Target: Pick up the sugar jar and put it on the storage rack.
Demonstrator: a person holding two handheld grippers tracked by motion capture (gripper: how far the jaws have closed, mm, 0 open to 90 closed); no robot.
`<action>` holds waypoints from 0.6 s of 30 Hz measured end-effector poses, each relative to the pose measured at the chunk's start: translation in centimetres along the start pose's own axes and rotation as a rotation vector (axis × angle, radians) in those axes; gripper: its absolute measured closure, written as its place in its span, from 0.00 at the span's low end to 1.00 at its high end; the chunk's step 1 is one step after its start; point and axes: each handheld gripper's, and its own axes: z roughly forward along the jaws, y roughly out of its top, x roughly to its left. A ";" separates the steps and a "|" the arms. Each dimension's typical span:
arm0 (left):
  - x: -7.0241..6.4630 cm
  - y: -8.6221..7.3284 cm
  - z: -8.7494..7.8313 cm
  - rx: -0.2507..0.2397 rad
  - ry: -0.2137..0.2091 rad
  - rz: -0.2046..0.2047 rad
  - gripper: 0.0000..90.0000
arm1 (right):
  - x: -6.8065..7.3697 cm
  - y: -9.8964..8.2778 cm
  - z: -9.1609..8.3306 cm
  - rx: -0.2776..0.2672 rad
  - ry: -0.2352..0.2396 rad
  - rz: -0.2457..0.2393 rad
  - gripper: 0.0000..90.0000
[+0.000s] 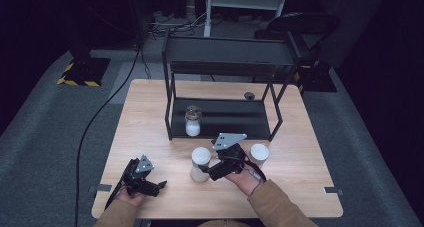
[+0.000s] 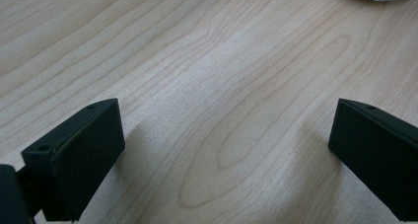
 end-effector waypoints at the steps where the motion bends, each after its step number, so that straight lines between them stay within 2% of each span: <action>1: 0.0 0.0 0.0 0.000 0.000 0.000 0.00 | 0.0 0.0 0.2 0.004 0.003 0.003 0.06; 10: 0.0 0.0 0.0 0.000 0.000 0.001 0.00 | -0.1 -0.1 2.2 0.038 0.016 0.005 0.08; 18: 0.0 0.0 0.0 0.000 -0.001 0.000 0.00 | -0.5 -0.4 3.1 0.054 0.027 0.023 0.13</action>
